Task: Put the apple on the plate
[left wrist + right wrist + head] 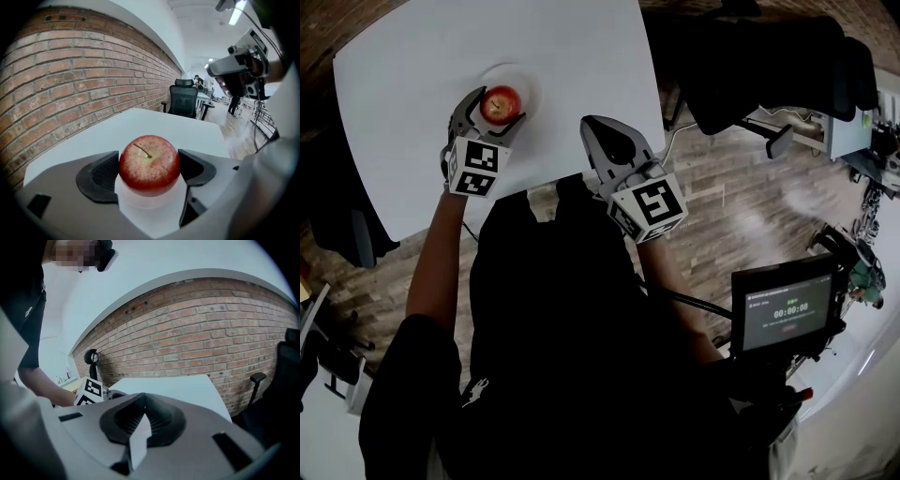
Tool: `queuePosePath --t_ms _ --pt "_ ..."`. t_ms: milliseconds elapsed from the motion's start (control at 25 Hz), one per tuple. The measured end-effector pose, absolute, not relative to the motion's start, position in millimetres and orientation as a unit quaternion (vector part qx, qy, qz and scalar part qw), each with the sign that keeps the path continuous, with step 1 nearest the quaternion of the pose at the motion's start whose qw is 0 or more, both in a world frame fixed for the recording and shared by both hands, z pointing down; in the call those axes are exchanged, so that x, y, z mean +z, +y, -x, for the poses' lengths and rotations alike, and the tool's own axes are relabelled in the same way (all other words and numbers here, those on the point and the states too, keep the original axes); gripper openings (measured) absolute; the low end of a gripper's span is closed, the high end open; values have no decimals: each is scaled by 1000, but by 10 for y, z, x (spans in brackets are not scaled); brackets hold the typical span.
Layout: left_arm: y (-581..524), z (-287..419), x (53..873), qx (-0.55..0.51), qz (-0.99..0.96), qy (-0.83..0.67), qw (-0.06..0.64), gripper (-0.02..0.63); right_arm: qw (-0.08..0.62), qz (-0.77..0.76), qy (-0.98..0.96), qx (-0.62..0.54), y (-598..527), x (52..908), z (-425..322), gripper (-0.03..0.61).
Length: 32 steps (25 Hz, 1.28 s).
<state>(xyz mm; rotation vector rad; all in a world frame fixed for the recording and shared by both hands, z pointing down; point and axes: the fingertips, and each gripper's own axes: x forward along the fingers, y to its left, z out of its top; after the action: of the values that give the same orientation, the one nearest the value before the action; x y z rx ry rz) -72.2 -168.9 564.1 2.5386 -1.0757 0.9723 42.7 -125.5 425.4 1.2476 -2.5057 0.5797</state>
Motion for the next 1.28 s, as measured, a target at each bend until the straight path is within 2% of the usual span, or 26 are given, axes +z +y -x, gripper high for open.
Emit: queuePosePath --t_ms 1280 --pt "-1700 722 5732 328 -861 -375 103 400 170 -422 -867 204 -1204 4296 -397 3"
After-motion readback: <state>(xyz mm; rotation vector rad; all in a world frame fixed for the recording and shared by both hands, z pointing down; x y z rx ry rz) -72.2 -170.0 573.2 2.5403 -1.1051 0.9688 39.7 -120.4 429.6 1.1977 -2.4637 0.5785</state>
